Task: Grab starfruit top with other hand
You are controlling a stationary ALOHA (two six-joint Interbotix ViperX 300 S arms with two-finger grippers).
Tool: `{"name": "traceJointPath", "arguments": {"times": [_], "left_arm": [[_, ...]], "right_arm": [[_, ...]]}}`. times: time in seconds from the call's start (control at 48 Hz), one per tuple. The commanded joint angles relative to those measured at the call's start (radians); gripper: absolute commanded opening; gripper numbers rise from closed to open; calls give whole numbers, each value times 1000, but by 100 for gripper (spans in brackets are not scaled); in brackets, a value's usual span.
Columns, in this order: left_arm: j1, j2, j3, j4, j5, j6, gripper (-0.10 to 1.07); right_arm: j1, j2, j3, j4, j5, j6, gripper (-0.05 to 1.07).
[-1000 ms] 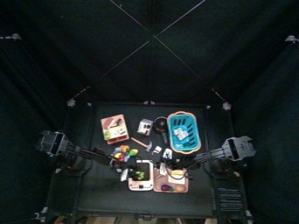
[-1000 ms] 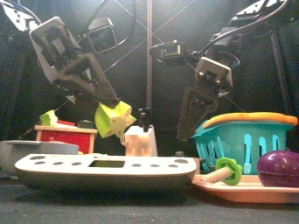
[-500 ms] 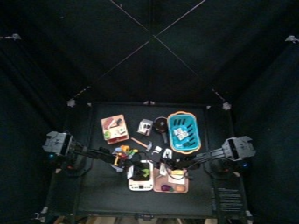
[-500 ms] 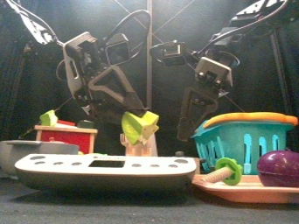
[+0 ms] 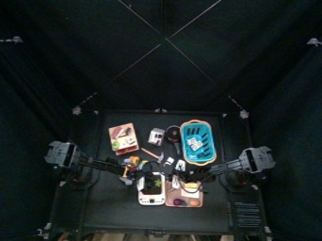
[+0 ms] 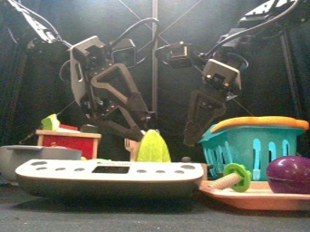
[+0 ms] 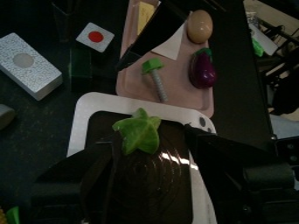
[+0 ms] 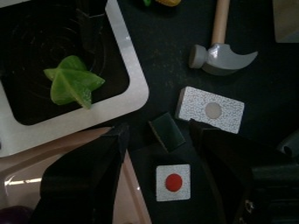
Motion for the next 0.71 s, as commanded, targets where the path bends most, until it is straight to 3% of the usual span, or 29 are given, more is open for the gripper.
{"name": "traceJointPath", "arguments": {"times": [0.0, 0.188, 0.354, 0.5, 0.604, 0.688], "left_arm": [[5, -61, 8, 17, -12, 2, 94], [2, -284, 187, 29, -37, 2, 94], [43, -492, 307, 84, -12, 3, 94], [110, -678, 402, 107, -2, 5, 94], [137, -818, 434, 207, 121, 15, 94], [141, -854, 462, 229, 175, 18, 94]], "right_arm": [[-2, -29, -11, 0, -5, -2, 91], [2, -49, -87, 25, 40, -2, 91], [67, -25, -219, 69, 244, 2, 91], [127, 40, -285, 112, 152, -8, 91], [124, 72, -305, 120, 121, -8, 92], [115, 81, -311, 126, 120, -6, 93]]}}
